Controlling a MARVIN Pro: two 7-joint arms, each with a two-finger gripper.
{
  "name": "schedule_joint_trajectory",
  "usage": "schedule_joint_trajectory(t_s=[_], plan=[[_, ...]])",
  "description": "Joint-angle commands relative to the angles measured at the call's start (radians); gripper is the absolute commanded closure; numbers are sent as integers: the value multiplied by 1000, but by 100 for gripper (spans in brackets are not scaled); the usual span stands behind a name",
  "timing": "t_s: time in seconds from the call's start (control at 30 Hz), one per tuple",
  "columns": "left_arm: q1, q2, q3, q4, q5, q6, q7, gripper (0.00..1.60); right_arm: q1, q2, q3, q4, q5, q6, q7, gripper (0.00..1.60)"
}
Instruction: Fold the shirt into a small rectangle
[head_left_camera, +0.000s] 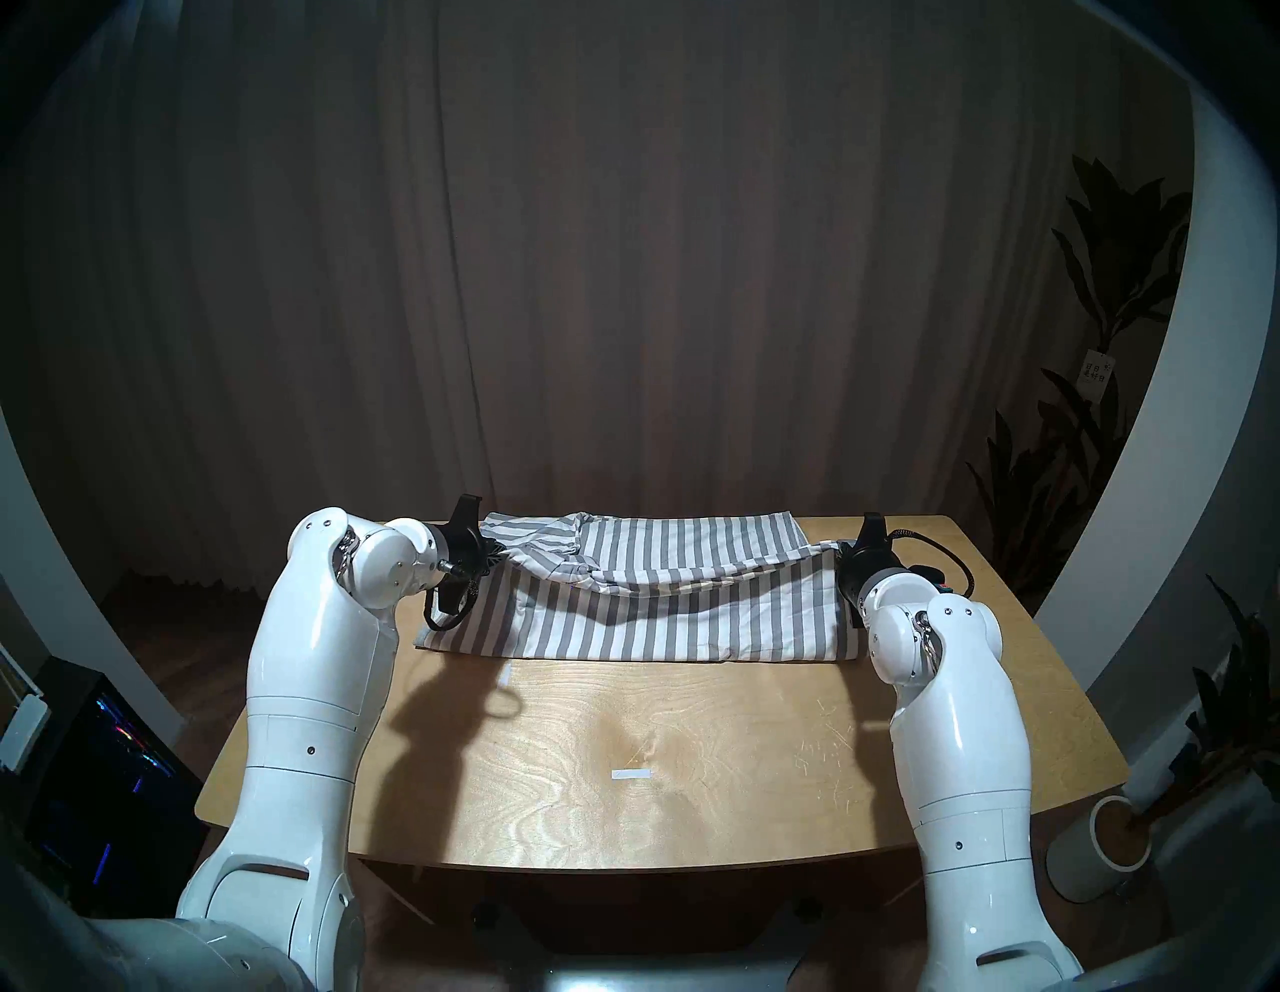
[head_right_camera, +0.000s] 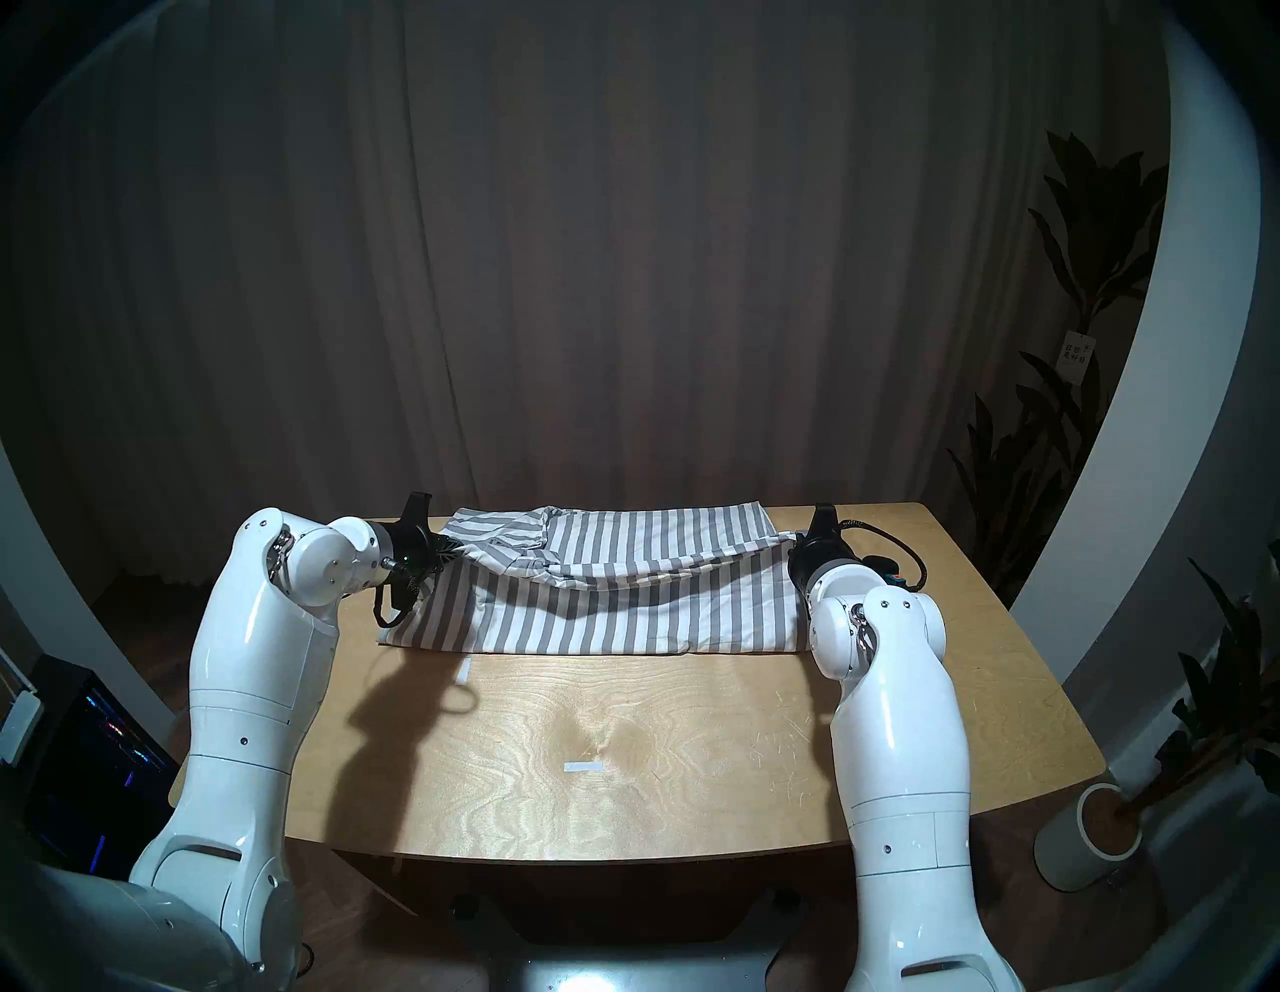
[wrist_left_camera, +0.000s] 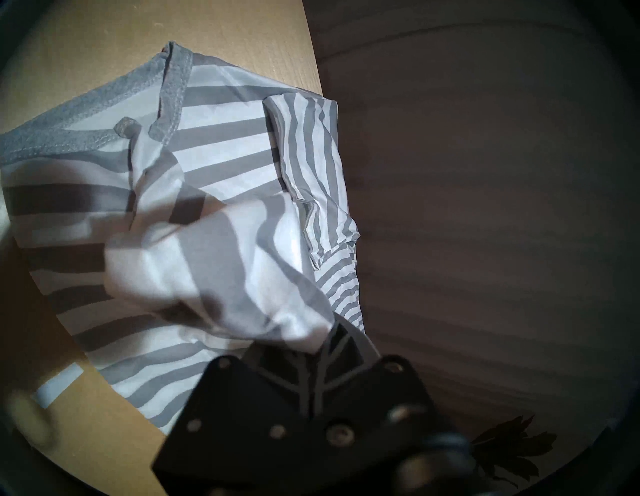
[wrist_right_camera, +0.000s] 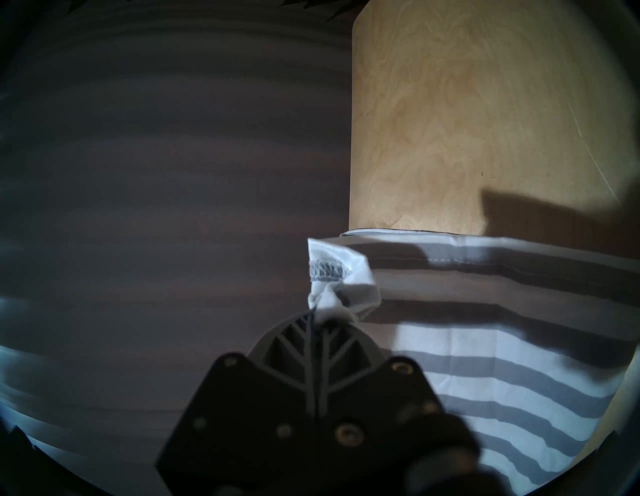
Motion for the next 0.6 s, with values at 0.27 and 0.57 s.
schedule_joint_trajectory(t_s=[0.27,0.57], plan=[[-178,-11,37,82,57,-30,-49,160,144,20,1,90,-16,-20,12,160],[-252,-19,57,170,91,-52,-62,160,199,17,-3,163,-20,-36,9,160]])
